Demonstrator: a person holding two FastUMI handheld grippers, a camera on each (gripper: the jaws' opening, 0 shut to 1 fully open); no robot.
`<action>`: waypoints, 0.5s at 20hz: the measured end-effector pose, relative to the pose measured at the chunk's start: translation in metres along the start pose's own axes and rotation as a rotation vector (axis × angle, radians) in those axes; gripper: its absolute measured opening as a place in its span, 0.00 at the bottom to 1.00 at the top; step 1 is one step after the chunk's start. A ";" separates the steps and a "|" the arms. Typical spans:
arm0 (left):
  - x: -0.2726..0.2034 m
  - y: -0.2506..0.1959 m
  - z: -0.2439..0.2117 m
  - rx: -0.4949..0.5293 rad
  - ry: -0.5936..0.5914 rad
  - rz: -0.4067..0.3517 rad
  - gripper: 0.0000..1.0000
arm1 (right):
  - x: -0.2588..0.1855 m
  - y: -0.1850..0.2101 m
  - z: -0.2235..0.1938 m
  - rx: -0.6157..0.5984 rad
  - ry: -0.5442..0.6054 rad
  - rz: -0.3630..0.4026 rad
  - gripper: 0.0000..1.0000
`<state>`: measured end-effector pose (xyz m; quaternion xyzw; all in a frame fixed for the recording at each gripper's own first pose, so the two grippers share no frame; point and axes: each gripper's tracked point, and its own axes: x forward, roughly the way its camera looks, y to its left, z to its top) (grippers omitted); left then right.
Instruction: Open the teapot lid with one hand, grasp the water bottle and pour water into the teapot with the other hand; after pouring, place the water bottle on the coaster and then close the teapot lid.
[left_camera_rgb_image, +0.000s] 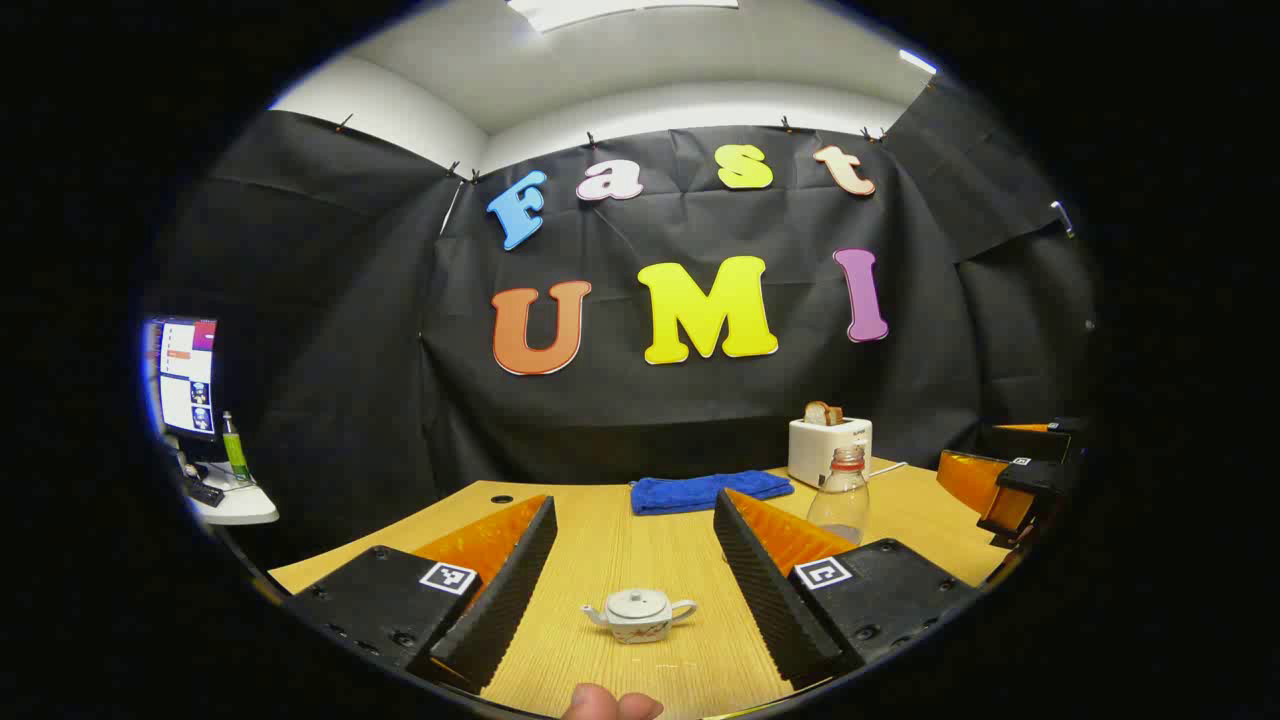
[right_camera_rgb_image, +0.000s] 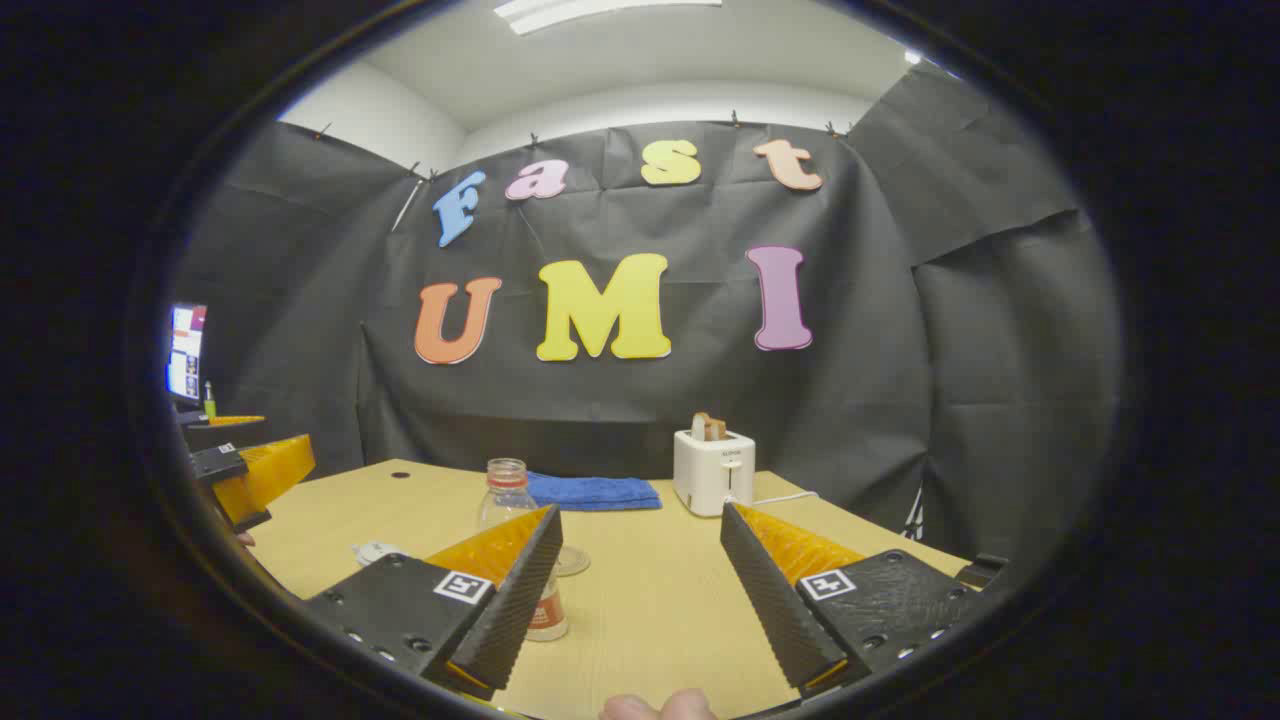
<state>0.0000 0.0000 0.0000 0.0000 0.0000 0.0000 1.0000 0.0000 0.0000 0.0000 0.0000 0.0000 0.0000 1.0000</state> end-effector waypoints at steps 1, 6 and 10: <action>0.001 0.002 -0.002 -0.003 0.005 0.005 0.99 | 0.000 0.001 0.001 -0.007 -0.006 0.001 0.95; 0.005 0.009 -0.006 -0.019 0.015 0.030 0.99 | 0.004 0.002 -0.005 -0.001 0.000 0.010 0.96; 0.006 0.011 -0.008 -0.022 0.015 0.034 0.99 | 0.006 0.002 -0.012 0.011 0.018 0.013 0.96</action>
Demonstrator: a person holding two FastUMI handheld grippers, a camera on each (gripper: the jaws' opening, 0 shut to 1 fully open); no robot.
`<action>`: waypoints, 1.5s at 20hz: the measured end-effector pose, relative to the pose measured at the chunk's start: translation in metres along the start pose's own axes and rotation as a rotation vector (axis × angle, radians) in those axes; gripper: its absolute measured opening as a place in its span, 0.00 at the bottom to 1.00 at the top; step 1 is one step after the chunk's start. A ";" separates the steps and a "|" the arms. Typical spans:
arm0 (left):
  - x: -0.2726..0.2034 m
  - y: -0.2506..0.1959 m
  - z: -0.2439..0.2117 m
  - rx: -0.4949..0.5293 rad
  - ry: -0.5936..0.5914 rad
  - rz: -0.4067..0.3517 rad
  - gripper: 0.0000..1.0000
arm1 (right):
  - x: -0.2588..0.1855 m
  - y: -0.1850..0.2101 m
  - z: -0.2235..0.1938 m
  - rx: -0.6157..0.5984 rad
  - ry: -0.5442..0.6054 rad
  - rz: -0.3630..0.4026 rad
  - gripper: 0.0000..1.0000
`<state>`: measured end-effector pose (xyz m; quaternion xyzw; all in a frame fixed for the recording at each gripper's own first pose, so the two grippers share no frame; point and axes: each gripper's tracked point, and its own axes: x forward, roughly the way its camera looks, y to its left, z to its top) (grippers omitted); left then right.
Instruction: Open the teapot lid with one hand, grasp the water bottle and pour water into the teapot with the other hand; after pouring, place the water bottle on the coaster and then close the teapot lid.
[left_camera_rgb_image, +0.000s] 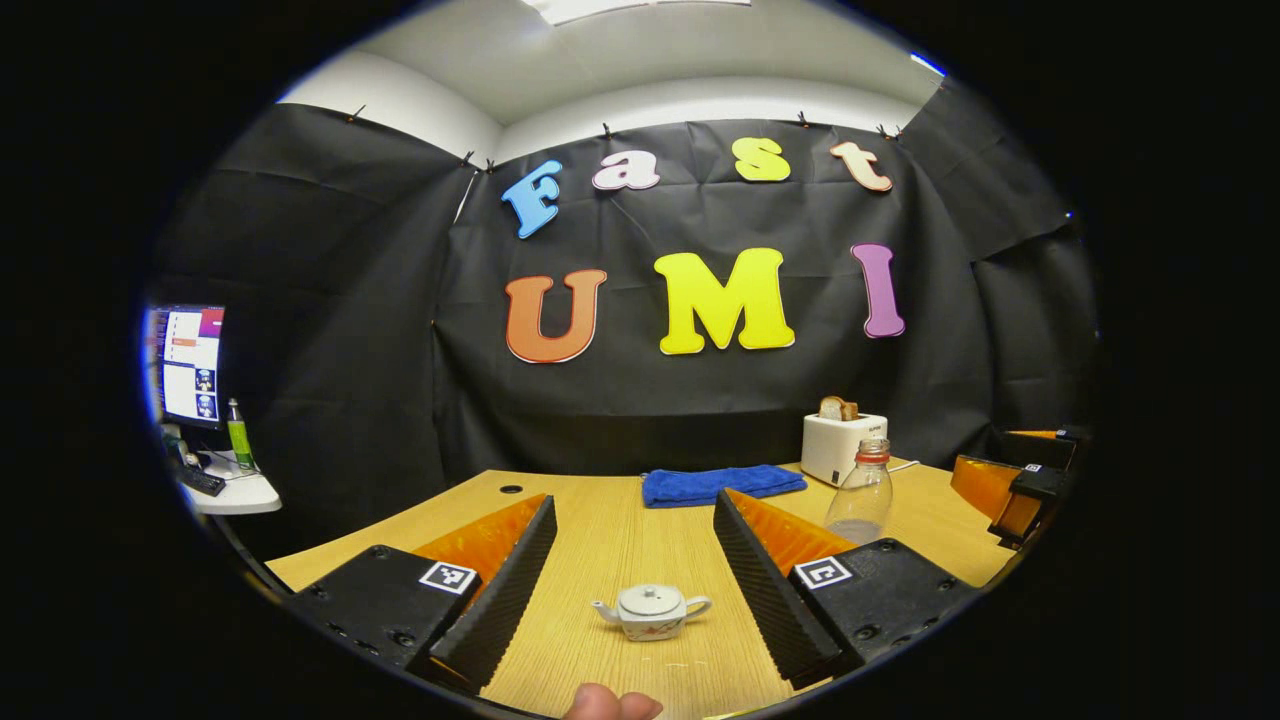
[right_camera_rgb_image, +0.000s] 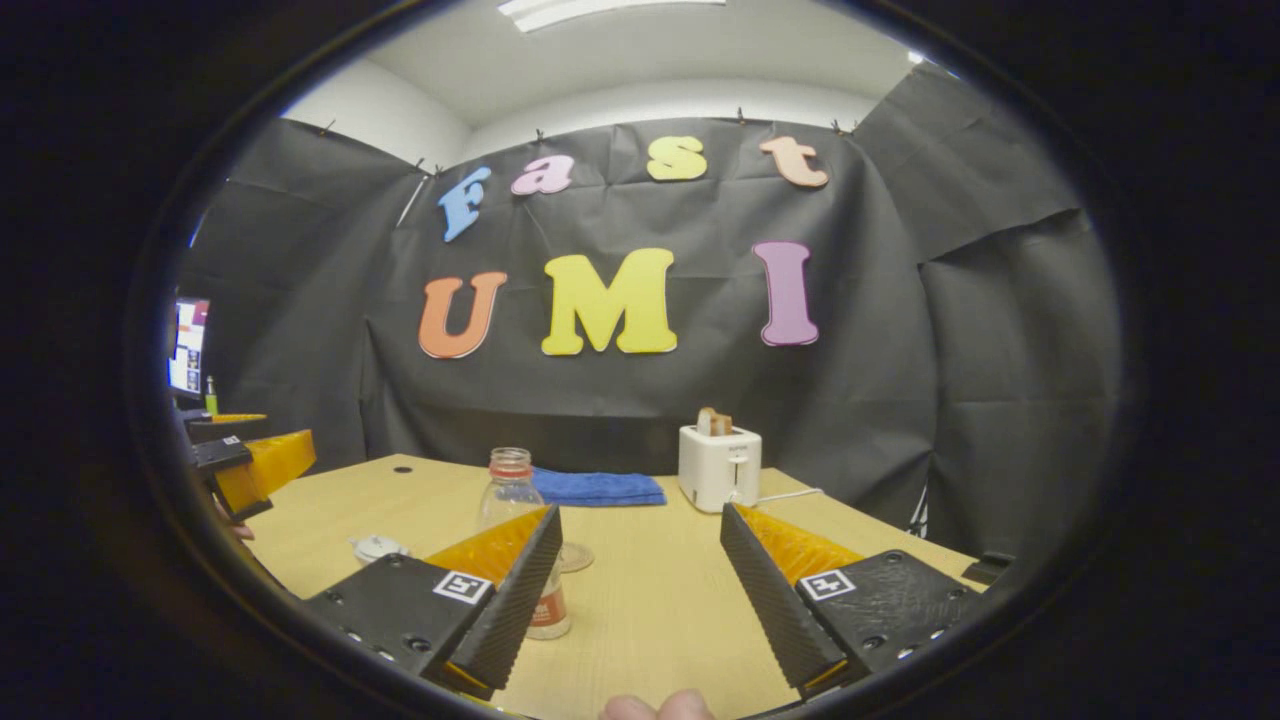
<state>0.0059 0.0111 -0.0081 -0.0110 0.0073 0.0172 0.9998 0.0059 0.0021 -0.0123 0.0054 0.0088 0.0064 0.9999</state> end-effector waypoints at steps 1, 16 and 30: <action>0.000 0.000 0.000 0.000 0.001 -0.001 0.99 | 0.000 -0.001 -0.001 -0.001 0.002 -0.003 0.96; 0.012 -0.017 -0.041 -0.007 0.100 -0.043 0.99 | 0.006 0.001 -0.021 0.026 0.039 0.056 0.96; 0.051 -0.019 -0.110 -0.009 0.279 -0.020 0.92 | 0.013 -0.041 -0.045 -0.002 0.043 0.002 0.92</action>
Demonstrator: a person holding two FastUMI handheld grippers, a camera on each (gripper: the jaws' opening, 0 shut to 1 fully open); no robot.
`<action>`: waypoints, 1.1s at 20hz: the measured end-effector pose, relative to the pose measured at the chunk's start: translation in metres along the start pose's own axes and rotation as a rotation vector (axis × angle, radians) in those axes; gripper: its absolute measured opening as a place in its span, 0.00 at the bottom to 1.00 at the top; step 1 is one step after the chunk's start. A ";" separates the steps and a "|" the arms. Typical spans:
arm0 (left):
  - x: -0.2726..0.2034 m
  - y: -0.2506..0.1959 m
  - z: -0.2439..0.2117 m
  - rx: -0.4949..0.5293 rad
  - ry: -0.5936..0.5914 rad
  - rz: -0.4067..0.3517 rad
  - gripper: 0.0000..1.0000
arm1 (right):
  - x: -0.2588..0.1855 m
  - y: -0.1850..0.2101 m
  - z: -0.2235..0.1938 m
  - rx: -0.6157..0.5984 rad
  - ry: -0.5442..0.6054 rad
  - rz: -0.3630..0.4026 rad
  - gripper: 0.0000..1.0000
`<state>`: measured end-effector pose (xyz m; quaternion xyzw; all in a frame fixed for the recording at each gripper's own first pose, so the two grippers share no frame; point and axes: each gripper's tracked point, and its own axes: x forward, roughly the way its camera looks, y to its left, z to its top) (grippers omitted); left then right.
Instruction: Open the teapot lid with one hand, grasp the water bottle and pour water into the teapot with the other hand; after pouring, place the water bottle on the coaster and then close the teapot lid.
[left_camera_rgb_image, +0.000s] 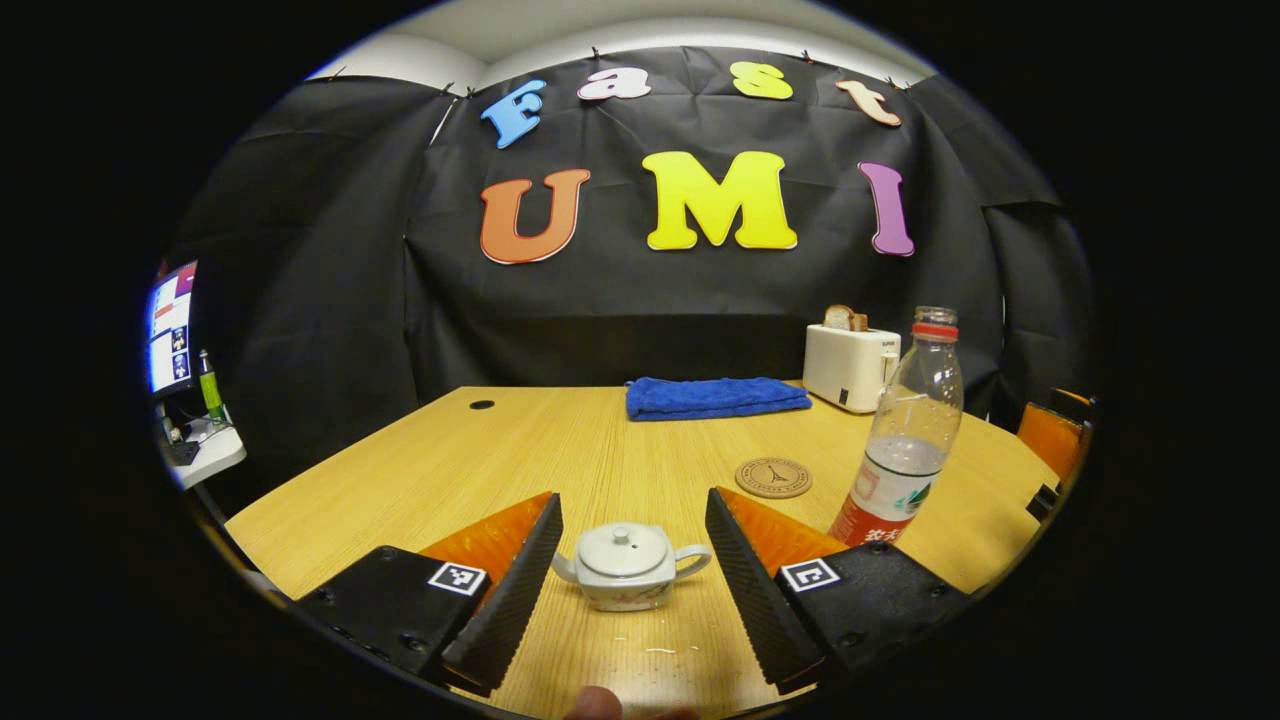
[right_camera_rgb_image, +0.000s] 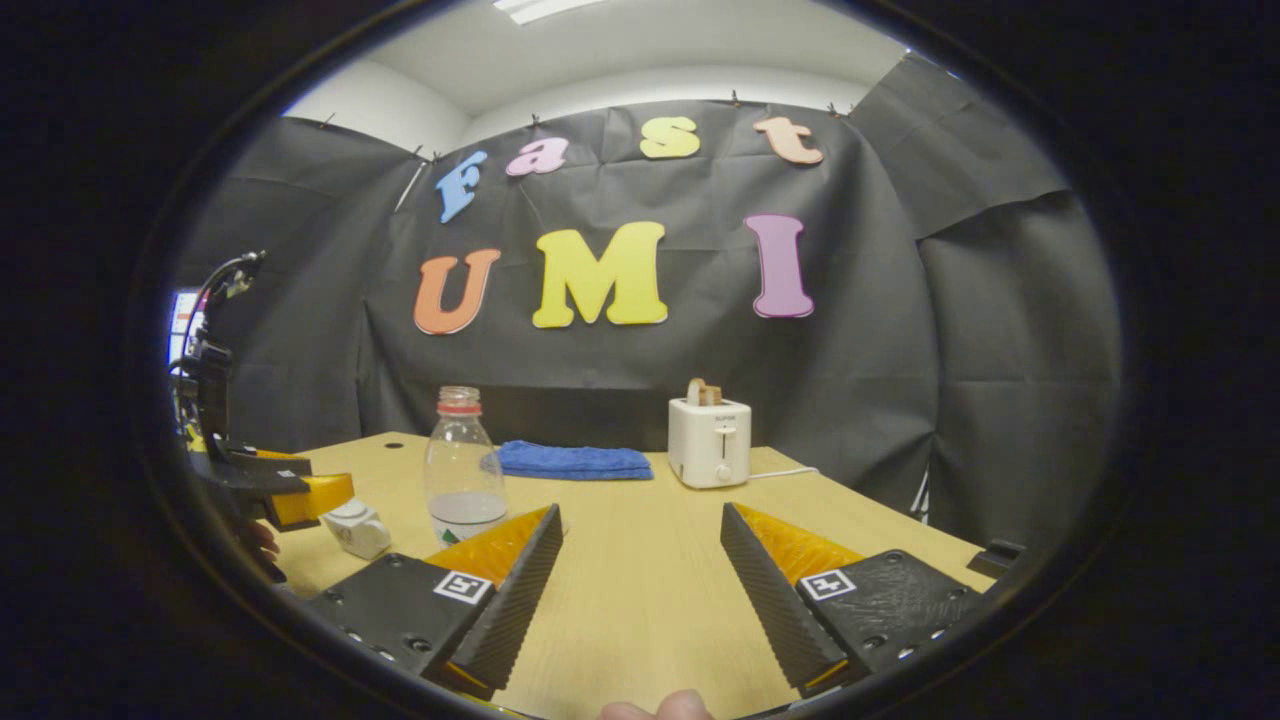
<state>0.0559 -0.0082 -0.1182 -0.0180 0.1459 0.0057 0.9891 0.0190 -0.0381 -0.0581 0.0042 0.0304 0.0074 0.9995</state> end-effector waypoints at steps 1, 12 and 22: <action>0.003 0.002 -0.002 0.001 0.015 0.007 0.89 | 0.002 -0.003 -0.002 0.004 0.005 -0.005 0.92; 0.024 0.001 -0.020 0.030 0.125 0.006 0.37 | 0.011 -0.003 -0.015 0.010 0.033 0.010 0.96; 0.025 0.004 -0.014 0.044 0.113 -0.002 0.03 | 0.003 0.014 -0.008 0.006 0.010 0.072 0.96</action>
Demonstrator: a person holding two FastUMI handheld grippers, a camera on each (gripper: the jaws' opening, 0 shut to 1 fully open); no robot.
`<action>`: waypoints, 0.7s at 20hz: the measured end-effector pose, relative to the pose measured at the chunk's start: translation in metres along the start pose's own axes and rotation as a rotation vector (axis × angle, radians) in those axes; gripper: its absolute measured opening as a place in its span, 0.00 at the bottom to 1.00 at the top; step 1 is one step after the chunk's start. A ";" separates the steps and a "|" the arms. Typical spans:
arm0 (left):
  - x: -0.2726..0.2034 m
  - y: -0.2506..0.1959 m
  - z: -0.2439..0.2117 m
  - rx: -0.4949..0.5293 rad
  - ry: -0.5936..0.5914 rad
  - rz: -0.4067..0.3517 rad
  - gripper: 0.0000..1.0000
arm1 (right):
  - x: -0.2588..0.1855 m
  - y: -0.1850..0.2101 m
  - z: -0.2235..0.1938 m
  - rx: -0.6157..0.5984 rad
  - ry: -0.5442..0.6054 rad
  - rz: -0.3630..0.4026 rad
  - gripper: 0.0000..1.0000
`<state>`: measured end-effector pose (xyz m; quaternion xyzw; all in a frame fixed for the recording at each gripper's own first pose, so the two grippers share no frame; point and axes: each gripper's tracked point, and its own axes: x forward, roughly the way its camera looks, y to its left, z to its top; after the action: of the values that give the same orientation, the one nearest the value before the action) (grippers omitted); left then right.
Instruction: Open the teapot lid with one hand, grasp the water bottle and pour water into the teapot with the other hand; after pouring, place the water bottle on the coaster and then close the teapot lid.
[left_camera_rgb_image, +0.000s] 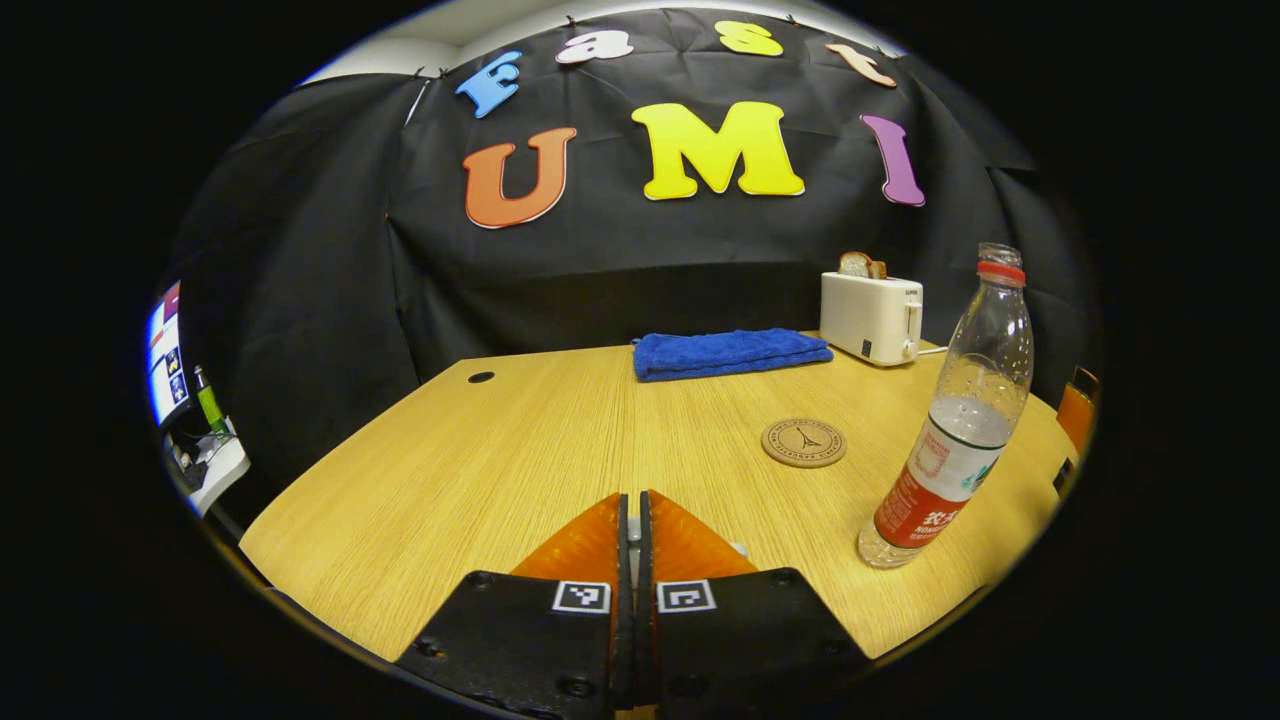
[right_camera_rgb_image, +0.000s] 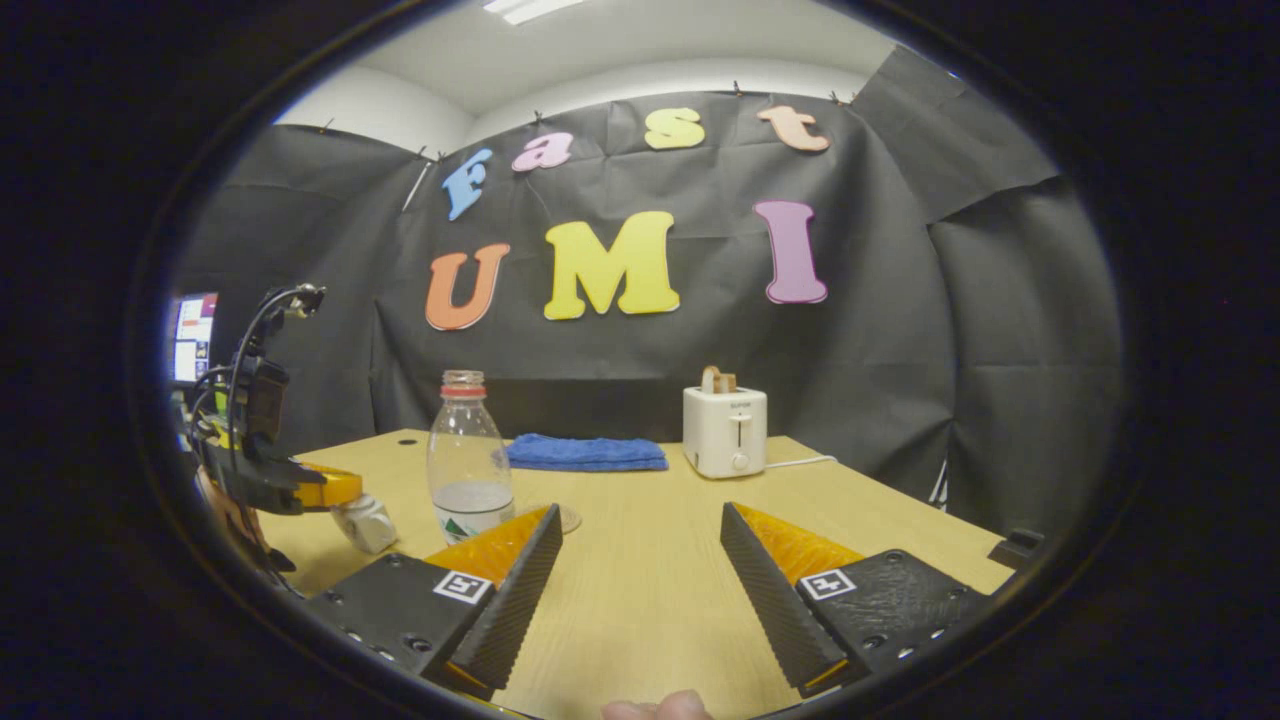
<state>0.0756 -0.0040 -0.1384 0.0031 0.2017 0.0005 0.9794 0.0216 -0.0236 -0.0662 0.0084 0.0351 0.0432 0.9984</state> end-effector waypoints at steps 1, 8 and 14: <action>-0.003 -0.001 0.003 -0.013 -0.010 -0.003 0.07 | -0.001 0.004 0.002 0.000 -0.005 0.018 0.96; -0.028 0.005 0.033 -0.072 -0.097 -0.033 0.03 | -0.009 0.059 -0.014 0.030 0.048 0.188 0.96; -0.046 0.015 0.037 -0.110 -0.132 -0.039 0.03 | 0.023 0.087 -0.031 0.064 0.117 0.206 0.96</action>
<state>0.0483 0.0109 -0.0860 -0.0548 0.1365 -0.0078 0.9891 0.0349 0.0655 -0.0971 0.0411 0.0936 0.1447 0.9842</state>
